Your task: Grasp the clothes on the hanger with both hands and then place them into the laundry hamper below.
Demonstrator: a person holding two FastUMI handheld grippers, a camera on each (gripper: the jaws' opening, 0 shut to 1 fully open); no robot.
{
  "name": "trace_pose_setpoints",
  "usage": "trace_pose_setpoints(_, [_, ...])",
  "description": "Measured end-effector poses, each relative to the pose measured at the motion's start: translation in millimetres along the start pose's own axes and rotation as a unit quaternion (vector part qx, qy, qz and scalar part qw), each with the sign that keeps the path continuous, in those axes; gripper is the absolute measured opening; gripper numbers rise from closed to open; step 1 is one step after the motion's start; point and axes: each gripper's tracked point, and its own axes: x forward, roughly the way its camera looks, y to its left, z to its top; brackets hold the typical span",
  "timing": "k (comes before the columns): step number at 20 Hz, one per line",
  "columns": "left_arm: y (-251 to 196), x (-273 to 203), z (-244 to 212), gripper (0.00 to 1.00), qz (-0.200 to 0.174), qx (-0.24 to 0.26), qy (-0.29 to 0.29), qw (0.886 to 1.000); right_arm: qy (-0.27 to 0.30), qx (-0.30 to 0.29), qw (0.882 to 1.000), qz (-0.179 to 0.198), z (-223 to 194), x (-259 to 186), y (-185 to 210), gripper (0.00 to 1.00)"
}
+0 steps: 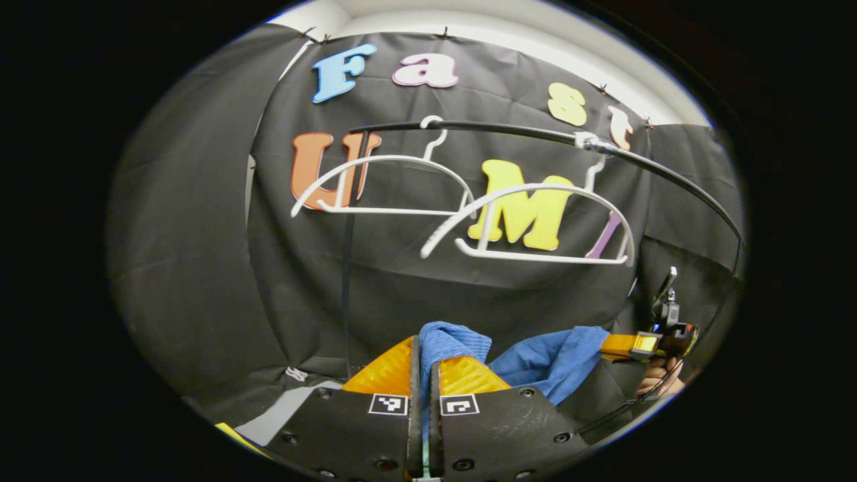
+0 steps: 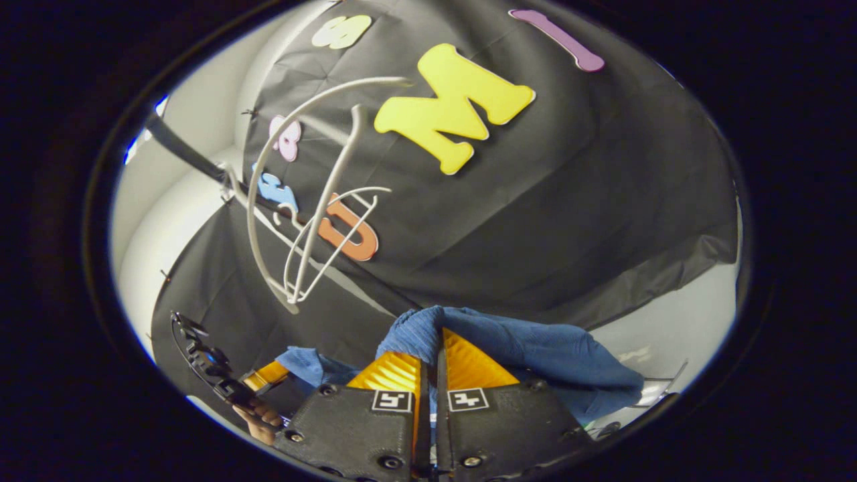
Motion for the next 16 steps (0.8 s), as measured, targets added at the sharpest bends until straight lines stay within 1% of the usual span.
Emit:
trace_pose_setpoints(5, [-36, -11, -4, 0.04, -0.044, 0.026, -0.001, 0.999, 0.019, -0.023, 0.999, 0.025, -40, 0, 50, 0.07])
trace_pose_setpoints(7, [-51, -13, -1, 0.04, -0.058, 0.035, -0.005, 0.998, 0.025, -0.020, 0.999, 0.033, -53, 4, 66, 0.07])
trace_pose_setpoints(9, [-63, -21, 0, 0.04, -0.070, 0.043, -0.011, 0.997, 0.030, -0.017, 0.998, 0.048, -69, 2, 88, 0.07])
trace_pose_setpoints(12, [-81, -29, 4, 0.04, -0.092, 0.048, -0.015, 0.994, 0.028, -0.015, 0.997, 0.071, -74, 1, 112, 0.06])
trace_pose_setpoints(15, [-84, -34, 12, 0.04, -0.105, 0.054, -0.010, 0.993, 0.022, -0.003, 0.996, 0.086, -73, -5, 123, 0.07])
trace_pose_setpoints(16, [-83, -34, 14, 0.04, -0.107, 0.055, -0.011, 0.993, 0.017, -0.003, 0.996, 0.089, -71, -4, 121, 0.06])
